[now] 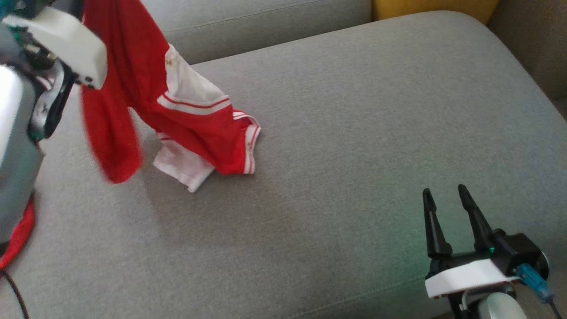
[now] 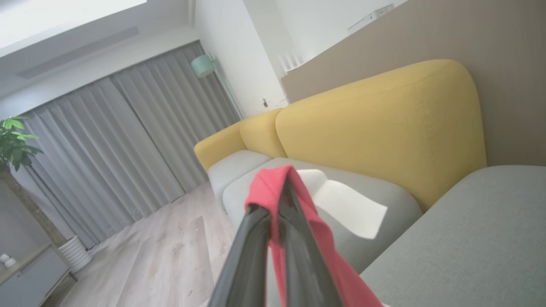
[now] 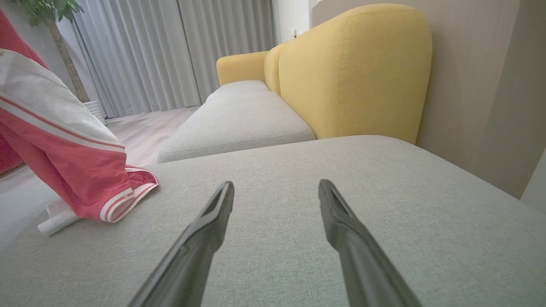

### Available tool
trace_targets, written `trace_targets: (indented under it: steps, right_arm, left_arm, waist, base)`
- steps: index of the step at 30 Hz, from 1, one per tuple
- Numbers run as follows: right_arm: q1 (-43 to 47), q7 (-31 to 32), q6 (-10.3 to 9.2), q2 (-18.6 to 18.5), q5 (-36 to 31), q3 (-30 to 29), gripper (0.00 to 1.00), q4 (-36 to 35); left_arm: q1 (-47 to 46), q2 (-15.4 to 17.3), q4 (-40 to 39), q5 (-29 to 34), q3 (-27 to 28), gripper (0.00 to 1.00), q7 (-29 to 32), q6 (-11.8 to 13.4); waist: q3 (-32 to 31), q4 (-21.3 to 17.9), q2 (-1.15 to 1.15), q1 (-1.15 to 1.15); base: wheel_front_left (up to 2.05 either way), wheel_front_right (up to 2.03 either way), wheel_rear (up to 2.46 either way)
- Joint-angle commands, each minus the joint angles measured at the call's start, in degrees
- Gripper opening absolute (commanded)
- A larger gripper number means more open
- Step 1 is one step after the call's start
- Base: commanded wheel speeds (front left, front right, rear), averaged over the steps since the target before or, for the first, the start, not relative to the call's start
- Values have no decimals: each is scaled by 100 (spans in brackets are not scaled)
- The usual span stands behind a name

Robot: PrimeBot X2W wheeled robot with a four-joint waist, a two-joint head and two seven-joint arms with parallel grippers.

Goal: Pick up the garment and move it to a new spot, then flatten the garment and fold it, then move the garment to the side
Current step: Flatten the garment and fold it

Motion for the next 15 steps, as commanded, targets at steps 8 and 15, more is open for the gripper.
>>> trace_targets:
  steps: [8,15]
  right_arm:
    - [81,-62,-4,-37,6,-150,100,-188]
    - [345,-62,-4,-37,29,-323,100,-237]
  left_arm:
    - [156,-1,46,-237,-49,0,-114,-308]
    - [1438,596,-1145,-897,-189,0,889,-455]
  waist:
    - [-186,39,0,0]
    - [-287,641,0,0]
  base:
    - [0,0,0]
    - [0,0,0]
